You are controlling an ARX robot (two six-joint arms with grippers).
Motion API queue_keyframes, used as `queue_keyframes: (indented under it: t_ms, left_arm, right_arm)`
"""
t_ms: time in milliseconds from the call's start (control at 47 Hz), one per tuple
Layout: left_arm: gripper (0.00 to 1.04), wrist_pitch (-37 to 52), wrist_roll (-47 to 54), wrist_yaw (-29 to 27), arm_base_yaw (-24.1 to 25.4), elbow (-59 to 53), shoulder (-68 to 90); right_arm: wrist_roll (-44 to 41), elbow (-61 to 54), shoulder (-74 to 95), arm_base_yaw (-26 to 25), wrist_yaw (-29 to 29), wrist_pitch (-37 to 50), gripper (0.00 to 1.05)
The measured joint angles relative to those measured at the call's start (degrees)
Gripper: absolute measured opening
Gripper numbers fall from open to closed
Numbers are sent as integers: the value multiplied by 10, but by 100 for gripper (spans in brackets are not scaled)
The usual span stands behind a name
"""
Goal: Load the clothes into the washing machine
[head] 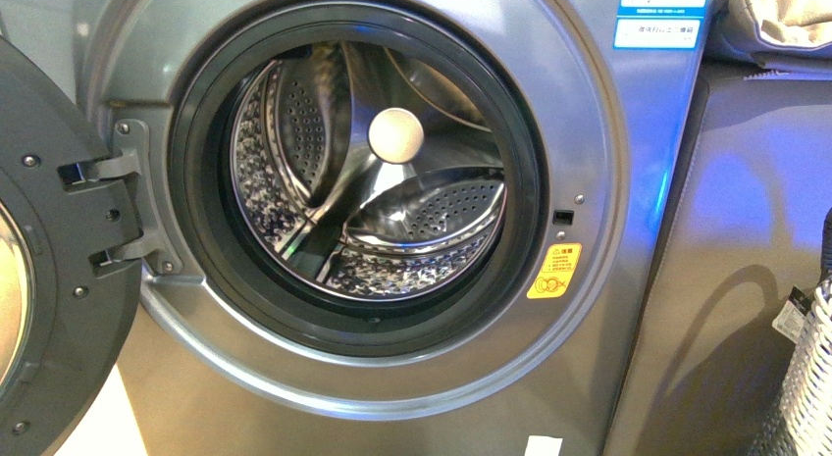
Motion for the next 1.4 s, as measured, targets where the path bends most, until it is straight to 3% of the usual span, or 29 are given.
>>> queue_keyframes:
  t_ms: [255, 319, 914, 1169, 1403]
  left_arm:
    - [98, 0, 0, 0, 0, 0, 0]
    - [98, 0, 0, 0, 0, 0, 0]
    - [98, 0, 0, 0, 0, 0, 0]
    - [98, 0, 0, 0, 0, 0, 0]
    - [98, 0, 0, 0, 0, 0, 0]
  right_arm:
    - [0, -81, -60, 6, 1, 66, 11]
    - [7, -116, -96, 9, 3, 104, 6]
    - [40, -416, -456, 42, -65, 313, 5]
    - [24, -480, -619, 70, -73, 305, 5]
    - [26, -474, -771, 97, -78, 223, 5]
